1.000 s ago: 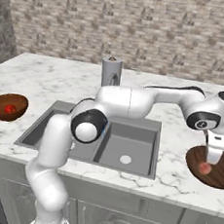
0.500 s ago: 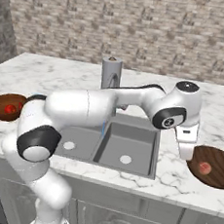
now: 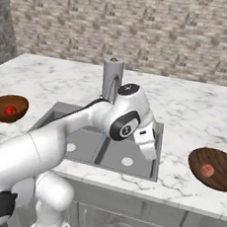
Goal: Pick the tomatos from the sink and place them in one bowl. Place the peach in the other bowl. Then turn off the sink faucet.
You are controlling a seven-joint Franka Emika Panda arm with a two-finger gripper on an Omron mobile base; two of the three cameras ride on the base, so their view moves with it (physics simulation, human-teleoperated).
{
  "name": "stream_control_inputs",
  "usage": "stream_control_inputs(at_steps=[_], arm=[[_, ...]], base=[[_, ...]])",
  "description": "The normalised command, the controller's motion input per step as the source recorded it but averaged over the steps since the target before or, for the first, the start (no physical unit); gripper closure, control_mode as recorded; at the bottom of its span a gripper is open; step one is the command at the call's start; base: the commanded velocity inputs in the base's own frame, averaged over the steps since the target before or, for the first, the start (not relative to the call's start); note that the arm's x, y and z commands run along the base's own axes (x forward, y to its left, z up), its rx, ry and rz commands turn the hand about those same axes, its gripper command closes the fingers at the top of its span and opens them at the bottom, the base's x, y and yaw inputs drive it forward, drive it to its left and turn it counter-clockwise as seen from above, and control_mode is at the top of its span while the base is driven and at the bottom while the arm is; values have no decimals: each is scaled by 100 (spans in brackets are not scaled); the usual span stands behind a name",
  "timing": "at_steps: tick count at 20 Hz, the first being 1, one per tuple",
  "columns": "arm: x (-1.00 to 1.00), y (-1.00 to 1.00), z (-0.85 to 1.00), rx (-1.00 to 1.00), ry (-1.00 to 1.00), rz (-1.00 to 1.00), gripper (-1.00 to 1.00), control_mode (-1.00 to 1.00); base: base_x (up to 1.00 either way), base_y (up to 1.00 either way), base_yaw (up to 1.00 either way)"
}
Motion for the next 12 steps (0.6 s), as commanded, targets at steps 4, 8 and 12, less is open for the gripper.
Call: stream_control_inputs(at_steps=[4, 8, 12], arm=[[-16, 69, 25, -12, 1, 33, -100, -100], [0, 35, 24, -6, 4, 40, -100, -100], [6, 0, 9, -1, 9, 47, -100, -100]], base=[[0, 0, 0], [0, 0, 0], [0, 0, 0]])
